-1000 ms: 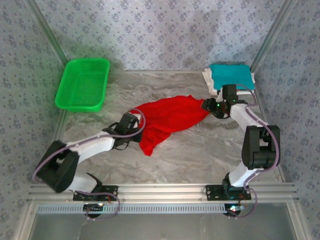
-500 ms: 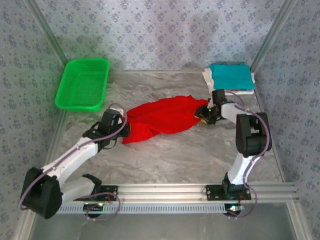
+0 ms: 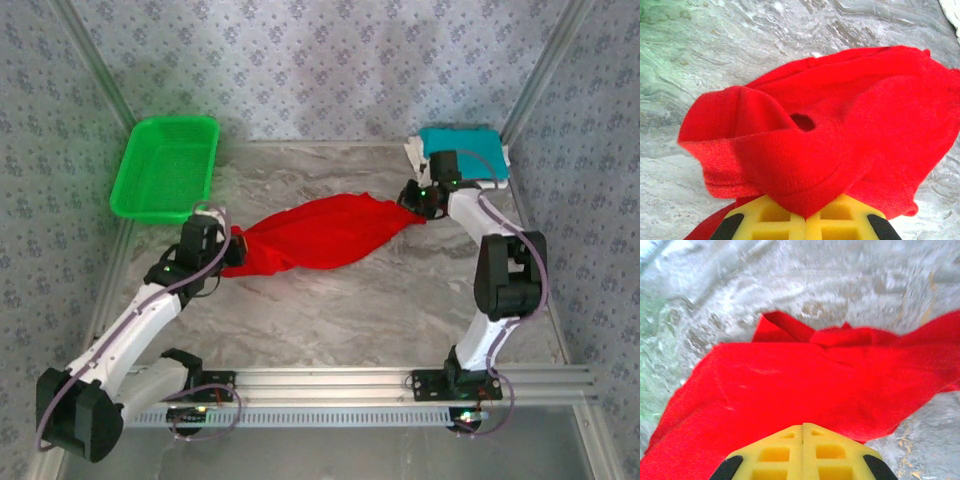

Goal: Fold and stack the t-shirts

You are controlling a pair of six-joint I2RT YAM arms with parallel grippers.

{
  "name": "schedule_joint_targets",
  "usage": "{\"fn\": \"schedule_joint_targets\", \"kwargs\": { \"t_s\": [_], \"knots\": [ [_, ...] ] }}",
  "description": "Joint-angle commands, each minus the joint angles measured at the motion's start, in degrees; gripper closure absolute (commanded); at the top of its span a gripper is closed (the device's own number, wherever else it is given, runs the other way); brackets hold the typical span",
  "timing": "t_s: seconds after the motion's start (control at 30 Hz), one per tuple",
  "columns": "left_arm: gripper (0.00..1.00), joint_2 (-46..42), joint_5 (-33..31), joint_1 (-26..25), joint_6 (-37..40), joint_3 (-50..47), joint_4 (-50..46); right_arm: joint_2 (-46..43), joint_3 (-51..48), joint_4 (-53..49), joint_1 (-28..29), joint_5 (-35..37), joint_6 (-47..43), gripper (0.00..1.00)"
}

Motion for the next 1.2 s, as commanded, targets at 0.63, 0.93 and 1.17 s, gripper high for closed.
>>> {"fn": "schedule_joint_targets", "kwargs": {
  "t_s": [0.63,0.93,1.17],
  "knots": [
    [1.00,3.85,3.97,2.60,-1.70,0.73,4.24,7.35,-9.53,9.79,2.87,-9.62,2.64,0.56],
    [1.00,3.52,4.11,2.78,-1.90,-0.04,5.14,14.18,-2.79,13.70,4.99,-12.05,5.40,0.91],
    [1.00,2.24,3.71,3.74,-1.54,-0.60,5.02,8.26,-1.21,11.25,4.09,-8.03,6.03,1.00]
  ]
}}
